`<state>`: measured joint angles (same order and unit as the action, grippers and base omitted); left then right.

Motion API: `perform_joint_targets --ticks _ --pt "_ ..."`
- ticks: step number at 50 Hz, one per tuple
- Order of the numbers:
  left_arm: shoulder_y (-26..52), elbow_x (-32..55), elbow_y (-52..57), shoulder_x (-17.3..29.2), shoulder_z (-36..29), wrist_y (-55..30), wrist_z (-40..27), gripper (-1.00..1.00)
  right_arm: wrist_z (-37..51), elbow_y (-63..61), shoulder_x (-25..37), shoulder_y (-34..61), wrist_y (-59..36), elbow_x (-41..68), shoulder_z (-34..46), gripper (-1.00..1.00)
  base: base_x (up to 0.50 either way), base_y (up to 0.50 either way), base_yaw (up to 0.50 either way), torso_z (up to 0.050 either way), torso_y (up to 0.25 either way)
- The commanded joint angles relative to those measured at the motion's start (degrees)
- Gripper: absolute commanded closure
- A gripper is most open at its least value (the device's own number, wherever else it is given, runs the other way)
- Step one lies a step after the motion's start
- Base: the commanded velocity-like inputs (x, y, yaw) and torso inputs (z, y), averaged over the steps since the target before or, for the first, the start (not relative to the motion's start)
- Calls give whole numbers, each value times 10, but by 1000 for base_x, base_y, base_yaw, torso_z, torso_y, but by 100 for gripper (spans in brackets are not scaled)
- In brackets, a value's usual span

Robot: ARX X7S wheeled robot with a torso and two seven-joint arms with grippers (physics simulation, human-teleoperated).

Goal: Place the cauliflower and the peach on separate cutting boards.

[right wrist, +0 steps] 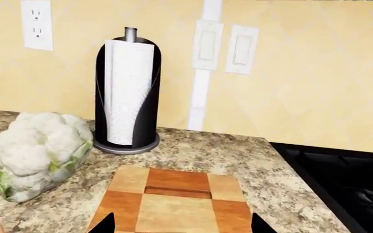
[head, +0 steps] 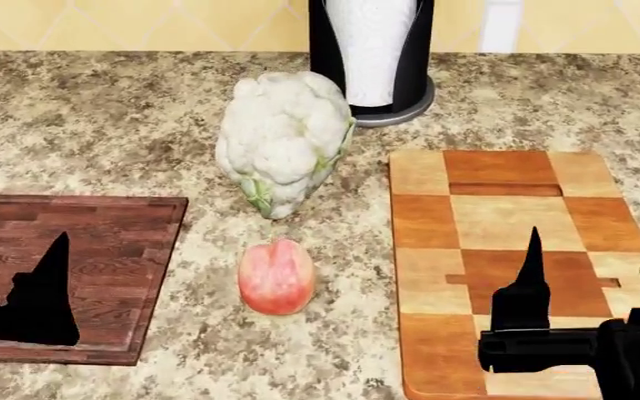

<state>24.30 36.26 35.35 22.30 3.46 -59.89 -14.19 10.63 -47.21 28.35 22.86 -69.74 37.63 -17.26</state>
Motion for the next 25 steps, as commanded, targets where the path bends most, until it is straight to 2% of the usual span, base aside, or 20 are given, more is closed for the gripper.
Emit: perform_joint_targets --ticks 1,15,20,23,25 --pt "-2 0 -3 11 -9 2 8 -100 3 6 4 -3 6 -4 8 -100 500 0 0 0 0" --pt "5 20 13 15 -7 -19 5 -100 9 5 8 3 1 1 10 -100 492 0 0 0 1" --pt "5 49 22 12 5 -34 15 -100 11 0 8 3 -3 9 -5 -100 95 0 0 0 2" --pt "16 110 40 0 37 -79 12 -100 10 2 9 -7 8 3 -6 -100 0 0 0 0 0" --pt "21 134 67 11 34 -96 22 -100 11 2 10 -9 11 0 -5 -100 0 0 0 0 0"
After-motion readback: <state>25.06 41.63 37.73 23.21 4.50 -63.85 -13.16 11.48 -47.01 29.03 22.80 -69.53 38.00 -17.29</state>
